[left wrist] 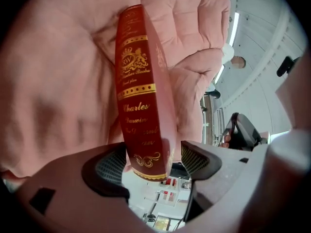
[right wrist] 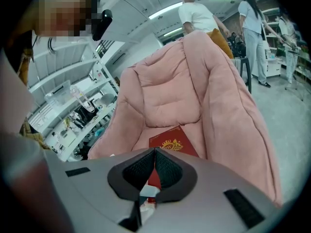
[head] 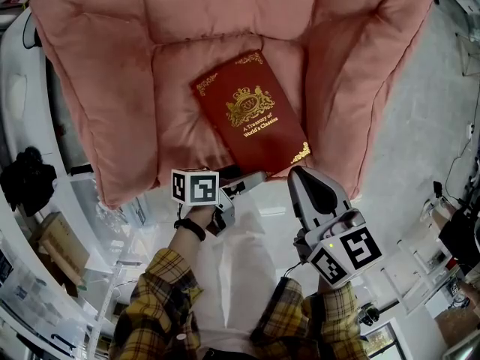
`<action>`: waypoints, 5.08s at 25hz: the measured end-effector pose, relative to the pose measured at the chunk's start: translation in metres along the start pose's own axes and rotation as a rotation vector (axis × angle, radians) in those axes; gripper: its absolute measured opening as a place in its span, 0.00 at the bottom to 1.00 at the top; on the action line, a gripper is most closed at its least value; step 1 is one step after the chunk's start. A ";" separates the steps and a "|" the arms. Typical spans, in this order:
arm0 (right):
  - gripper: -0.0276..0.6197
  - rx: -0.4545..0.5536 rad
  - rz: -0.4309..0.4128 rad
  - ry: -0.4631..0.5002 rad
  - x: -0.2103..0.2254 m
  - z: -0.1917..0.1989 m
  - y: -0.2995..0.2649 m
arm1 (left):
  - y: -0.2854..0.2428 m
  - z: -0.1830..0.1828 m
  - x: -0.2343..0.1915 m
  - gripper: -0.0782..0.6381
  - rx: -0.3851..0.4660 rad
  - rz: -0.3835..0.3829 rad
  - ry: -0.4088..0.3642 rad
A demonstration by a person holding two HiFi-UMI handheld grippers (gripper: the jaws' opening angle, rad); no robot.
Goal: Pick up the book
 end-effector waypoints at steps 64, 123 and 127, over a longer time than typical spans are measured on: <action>0.07 0.105 -0.044 0.122 -0.131 -0.110 0.096 | 0.199 -0.022 0.188 0.45 0.254 0.111 0.059; 0.07 0.112 -0.201 0.272 -0.205 -0.130 0.137 | 0.328 -0.002 0.318 0.45 0.465 0.244 0.018; 0.07 0.102 -0.203 0.276 -0.207 -0.130 0.139 | 0.328 0.000 0.319 0.45 0.462 0.246 0.022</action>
Point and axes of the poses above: the fingertips, and each gripper's own axes: y backward along the fingers, x to its right, z out of its underside, the point moved 10 cm from there along y, backward along the fingers, and after that the axes turned 15 degrees about -z, right-handed, at the moved point
